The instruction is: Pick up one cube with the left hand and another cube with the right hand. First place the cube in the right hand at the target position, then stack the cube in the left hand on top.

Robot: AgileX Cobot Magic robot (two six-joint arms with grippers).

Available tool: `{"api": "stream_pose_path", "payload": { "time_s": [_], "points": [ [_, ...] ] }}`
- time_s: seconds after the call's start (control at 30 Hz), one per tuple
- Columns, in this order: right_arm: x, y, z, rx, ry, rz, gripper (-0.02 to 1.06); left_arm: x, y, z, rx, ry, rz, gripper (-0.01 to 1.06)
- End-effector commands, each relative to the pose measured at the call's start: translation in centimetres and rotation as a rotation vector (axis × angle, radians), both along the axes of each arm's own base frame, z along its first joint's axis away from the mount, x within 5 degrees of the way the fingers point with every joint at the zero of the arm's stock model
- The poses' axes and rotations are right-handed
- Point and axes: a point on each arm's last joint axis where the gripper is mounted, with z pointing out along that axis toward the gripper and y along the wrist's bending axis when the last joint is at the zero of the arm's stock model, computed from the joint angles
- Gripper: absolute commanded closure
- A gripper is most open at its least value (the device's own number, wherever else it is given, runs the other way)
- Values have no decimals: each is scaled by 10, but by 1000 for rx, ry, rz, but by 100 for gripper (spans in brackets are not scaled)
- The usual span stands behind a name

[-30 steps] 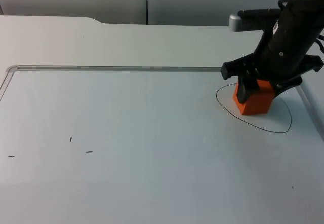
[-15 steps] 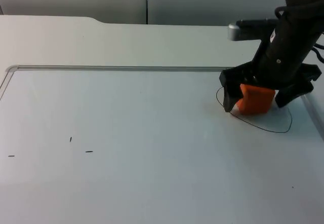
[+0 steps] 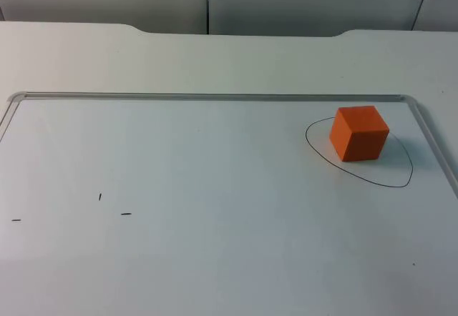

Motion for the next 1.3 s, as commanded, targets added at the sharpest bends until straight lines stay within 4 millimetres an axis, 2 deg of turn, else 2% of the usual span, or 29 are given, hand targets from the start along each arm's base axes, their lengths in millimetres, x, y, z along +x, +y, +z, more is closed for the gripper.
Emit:
{"api": "stream_pose_path", "payload": {
  "time_s": [0.0, 0.03, 0.07, 0.1, 0.17, 0.2, 0.3, 0.33, 0.37, 0.5, 0.53, 0.6, 0.67, 0.7, 0.8, 0.83, 0.93, 0.97, 1.0, 1.13, 1.17, 1.27],
  "points": [
    [-41, -8, 59, 13, -185, 70, -1, 10, -5, 0, -38, -9, -26, 105],
    [-41, -8, 59, 13, -185, 70, -1, 10, -5, 0, -38, -9, -26, 105],
    [-57, -13, 78, 20, -250, 82, -1, 17, -10, 3, -68, -2, -52, 105],
    [-84, -21, 105, 36, -347, 102, -1, 22, -13, 5, -87, 1, -70, 105],
    [-129, -37, 140, 68, -485, 111, -1, 37, -19, 11, -120, 2, -114, 105],
    [-129, -37, 140, 68, -485, 111, -1, 37, -19, 11, -120, 2, -114, 105],
    [-182, -59, 166, 98, -599, 107, -1, 62, -26, 17, -160, 11, -150, 105],
    [-196, -65, 171, 103, -618, 106, -1, 69, -28, 18, -171, 12, -163, 105],
    [-196, -65, 171, 103, -618, 106, -1, 69, -28, 18, -171, 12, -163, 105],
    [-246, -86, 178, 100, -656, 110, -1, 98, -48, 22, -203, 12, -247, 105],
    [-246, -86, 178, 100, -656, 110, -1, 98, -48, 22, -203, 12, -247, 105],
    [-268, -95, 179, 103, -666, 108, -1, 113, -77, 23, -204, 11, -333, 105],
    [-279, -99, 177, 101, -659, 108, -1, 121, -107, 21, -201, 14, -414, 105],
    [-279, -99, 177, 101, -659, 108, -1, 121, -107, 21, -201, 14, -414, 105],
    [-287, -103, 173, 90, -622, 109, 0, 138, -159, 11, -166, 17, -508, 105],
    [-287, -103, 173, 90, -622, 109, 0, 138, -159, 11, -166, 17, -508, 105],
    [-286, -102, 164, 65, -558, 115, 0, 156, -196, -6, -128, 65, -548, 105],
    [-284, -101, 161, 61, -541, 117, 0, 165, -209, -18, -113, 93, -562, 105],
    [-284, -101, 161, 61, -541, 117, 0, 165, -209, -18, -113, 93, -562, 105],
    [-279, -99, 149, 55, -512, 121, 0, 192, -250, -50, -82, 185, -599, 105],
    [-279, -99, 149, 55, -512, 121, 0, 192, -250, -50, -82, 185, -599, 105],
    [-280, -98, 136, 67, -499, 129, 0, 211, -276, -72, -23, 249, -630, 105]
  ]
}}
